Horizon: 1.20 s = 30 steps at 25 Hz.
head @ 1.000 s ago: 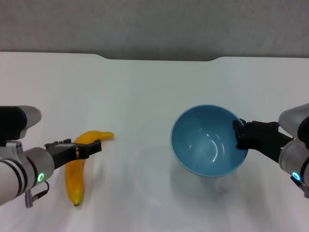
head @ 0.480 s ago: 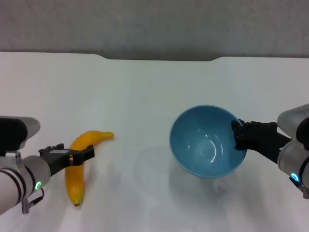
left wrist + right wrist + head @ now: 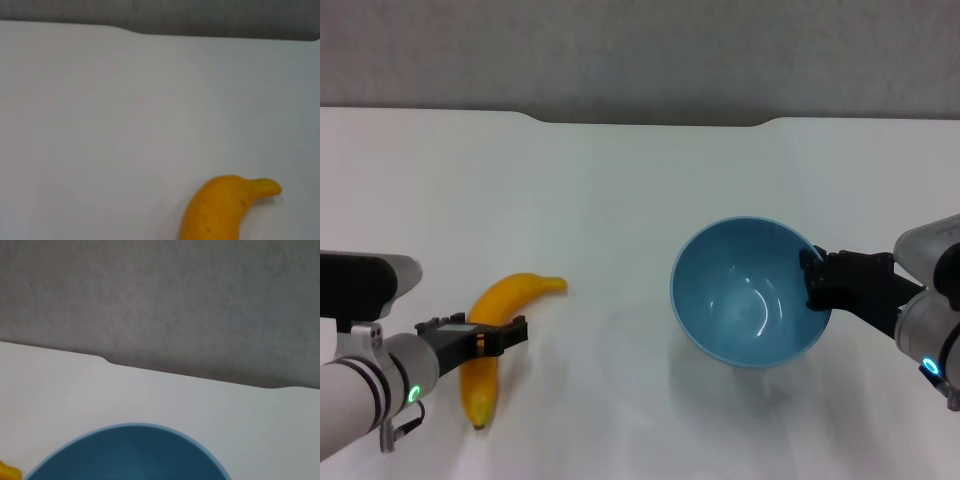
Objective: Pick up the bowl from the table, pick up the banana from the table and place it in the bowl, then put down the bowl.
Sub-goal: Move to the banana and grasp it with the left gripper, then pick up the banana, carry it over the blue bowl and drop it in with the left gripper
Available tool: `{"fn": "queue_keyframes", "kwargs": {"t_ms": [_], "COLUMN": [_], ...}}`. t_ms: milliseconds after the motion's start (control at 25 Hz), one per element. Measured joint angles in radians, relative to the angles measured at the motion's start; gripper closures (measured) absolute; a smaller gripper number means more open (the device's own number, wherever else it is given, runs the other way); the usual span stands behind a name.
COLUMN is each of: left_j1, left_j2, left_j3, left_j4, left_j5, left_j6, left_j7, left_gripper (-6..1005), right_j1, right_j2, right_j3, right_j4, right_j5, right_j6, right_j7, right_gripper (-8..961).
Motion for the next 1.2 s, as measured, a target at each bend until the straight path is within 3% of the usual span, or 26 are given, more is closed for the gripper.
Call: {"fn": "queue_keyframes", "kwargs": {"t_ms": [480,880,1120,1200], "left_j1": [-0.003,0.000,0.004,0.006], "left_j2": [0.001,0.002,0.003,0.003], "left_j3": [0.009,0.022,0.019,0.017], "left_j4": [0.016,0.027,0.028,0.028], "left_j5": [0.013,0.015,0.016,0.015], "left_j6": [0.010,0.031,0.043,0.048], "left_j7": [-0.005,0.019,0.022,0.022], "left_gripper": [103,224,451,456], "right_j1": [0.000,0.000,0.000,0.000], "right_j2": [0.000,0.000,0.000,0.000], "right_j3": [-0.001,-0.001,-0.001,-0.001], "right_j4": [0.000,0.000,0.001,0.001], "right_j5": [0.000,0.000,0.000,0.000], "right_j6": [0.000,0.000,0.000,0.000], "right_j7": [0.000,0.000,0.000,0.000], "right_gripper": [917,917,917,916]}}
